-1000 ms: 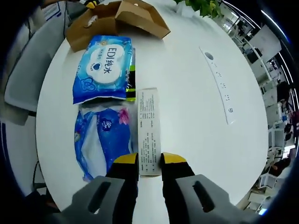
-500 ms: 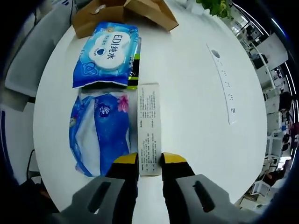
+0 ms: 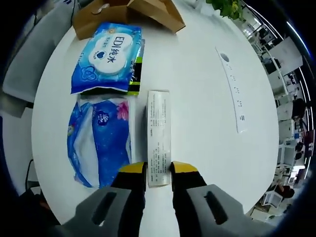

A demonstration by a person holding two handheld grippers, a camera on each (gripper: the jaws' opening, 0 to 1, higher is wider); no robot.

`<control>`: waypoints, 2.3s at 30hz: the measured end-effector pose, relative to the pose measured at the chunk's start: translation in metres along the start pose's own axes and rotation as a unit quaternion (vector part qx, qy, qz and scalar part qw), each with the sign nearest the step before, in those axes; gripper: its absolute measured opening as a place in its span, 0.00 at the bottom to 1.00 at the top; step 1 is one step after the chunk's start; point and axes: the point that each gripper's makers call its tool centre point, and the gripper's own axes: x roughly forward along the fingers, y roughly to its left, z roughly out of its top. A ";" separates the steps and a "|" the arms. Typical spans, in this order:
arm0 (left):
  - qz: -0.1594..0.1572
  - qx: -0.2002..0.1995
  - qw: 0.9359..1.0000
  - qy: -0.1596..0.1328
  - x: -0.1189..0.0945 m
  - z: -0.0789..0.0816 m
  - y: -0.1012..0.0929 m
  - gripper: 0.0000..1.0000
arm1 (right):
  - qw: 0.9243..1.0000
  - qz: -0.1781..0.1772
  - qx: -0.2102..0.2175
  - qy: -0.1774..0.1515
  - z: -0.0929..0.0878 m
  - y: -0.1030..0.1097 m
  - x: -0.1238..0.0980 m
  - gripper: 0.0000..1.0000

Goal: Operate the shoe box by opening the lid, removing the specified soft item, and placing it in the target area until the item is outside and the box remains undamaged.

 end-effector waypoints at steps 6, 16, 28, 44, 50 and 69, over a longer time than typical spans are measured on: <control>0.001 0.010 1.000 0.000 0.000 0.001 -0.001 0.07 | 1.000 -0.020 0.012 -0.007 0.006 -0.004 -0.005 0.23; -0.004 0.062 0.998 -0.006 -0.002 0.007 -0.006 0.17 | 0.997 -0.040 0.058 -0.035 0.018 0.003 -0.029 0.30; -0.036 0.130 0.990 -0.029 -0.008 0.038 -0.017 0.24 | 0.987 -0.073 0.124 -0.076 0.030 0.021 -0.069 0.44; -0.135 0.293 0.946 0.021 0.007 0.053 -0.055 0.35 | 0.959 -0.106 0.212 -0.156 0.064 0.066 -0.117 0.67; -0.164 0.333 0.927 0.052 0.017 0.050 -0.065 0.37 | 0.943 -0.115 0.241 -0.199 0.079 0.090 -0.132 0.76; -0.221 0.445 0.851 0.168 0.053 0.022 -0.070 0.46 | 0.889 -0.135 0.326 -0.292 0.112 0.154 -0.169 0.95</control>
